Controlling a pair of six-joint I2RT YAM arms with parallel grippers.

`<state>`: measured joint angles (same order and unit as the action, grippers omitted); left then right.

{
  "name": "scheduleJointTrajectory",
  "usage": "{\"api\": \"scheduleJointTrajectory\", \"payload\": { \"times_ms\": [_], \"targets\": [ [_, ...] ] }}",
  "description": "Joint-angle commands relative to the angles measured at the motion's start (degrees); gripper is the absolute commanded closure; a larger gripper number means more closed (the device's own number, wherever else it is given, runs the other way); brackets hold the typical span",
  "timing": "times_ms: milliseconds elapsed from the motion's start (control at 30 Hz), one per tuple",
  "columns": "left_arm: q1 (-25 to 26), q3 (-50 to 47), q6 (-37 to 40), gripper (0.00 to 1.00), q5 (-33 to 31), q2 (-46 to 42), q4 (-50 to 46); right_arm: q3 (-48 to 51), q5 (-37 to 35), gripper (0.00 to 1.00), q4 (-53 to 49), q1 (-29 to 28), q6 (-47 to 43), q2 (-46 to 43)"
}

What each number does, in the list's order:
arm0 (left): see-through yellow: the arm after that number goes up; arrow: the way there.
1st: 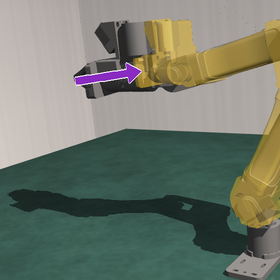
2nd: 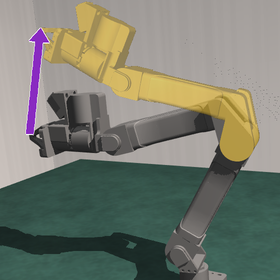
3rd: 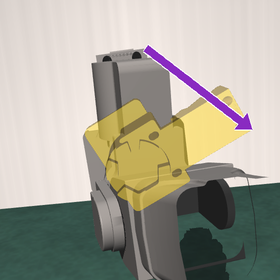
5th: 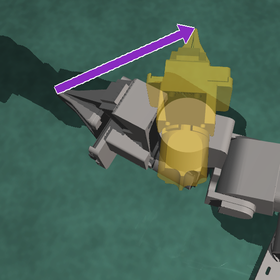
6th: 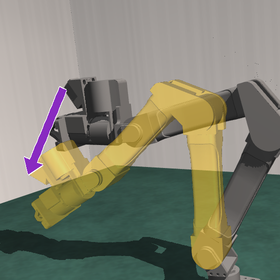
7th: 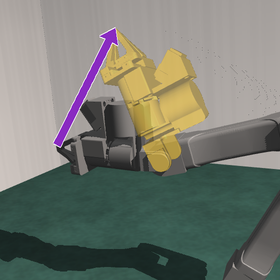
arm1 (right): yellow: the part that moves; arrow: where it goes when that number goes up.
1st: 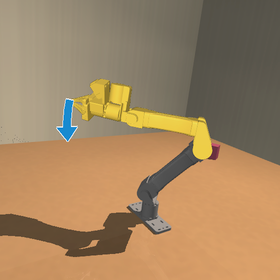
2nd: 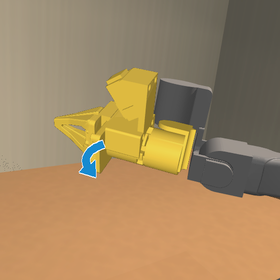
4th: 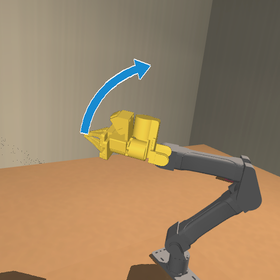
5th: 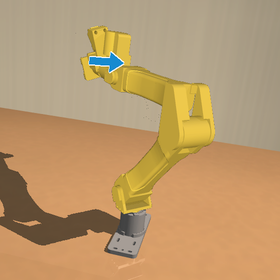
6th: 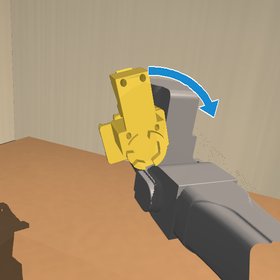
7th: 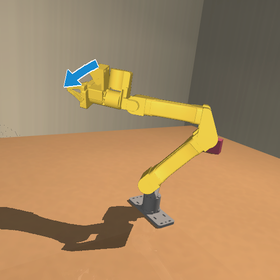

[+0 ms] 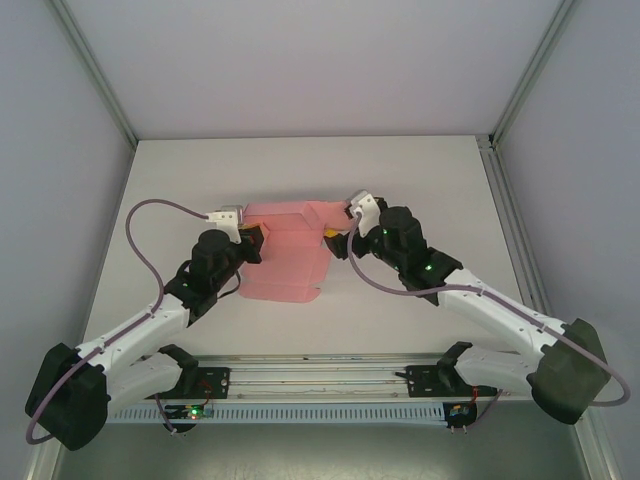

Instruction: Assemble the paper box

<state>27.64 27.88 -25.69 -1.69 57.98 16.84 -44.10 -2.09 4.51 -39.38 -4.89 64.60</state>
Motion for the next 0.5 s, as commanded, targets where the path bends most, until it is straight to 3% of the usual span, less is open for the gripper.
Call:
{"api": "scheduleJointTrajectory", "payload": {
  "times_ms": [0,333,467],
  "targets": [
    [-0.19,-0.09,2.39,1.00,1.33,-0.25,-0.09,0.35,-0.70,0.02,1.04,-1.02,-4.23,-0.54],
    [-0.15,0.69,-0.63,1.00,4.87,2.36,2.97,-2.43,-3.61,0.02,8.14,-4.30,-4.76,11.79],
    [-0.10,1.06,-1.59,1.00,4.04,2.85,2.38,-4.60,-11.18,0.02,7.23,-6.09,-7.11,15.68]
  ]
}}
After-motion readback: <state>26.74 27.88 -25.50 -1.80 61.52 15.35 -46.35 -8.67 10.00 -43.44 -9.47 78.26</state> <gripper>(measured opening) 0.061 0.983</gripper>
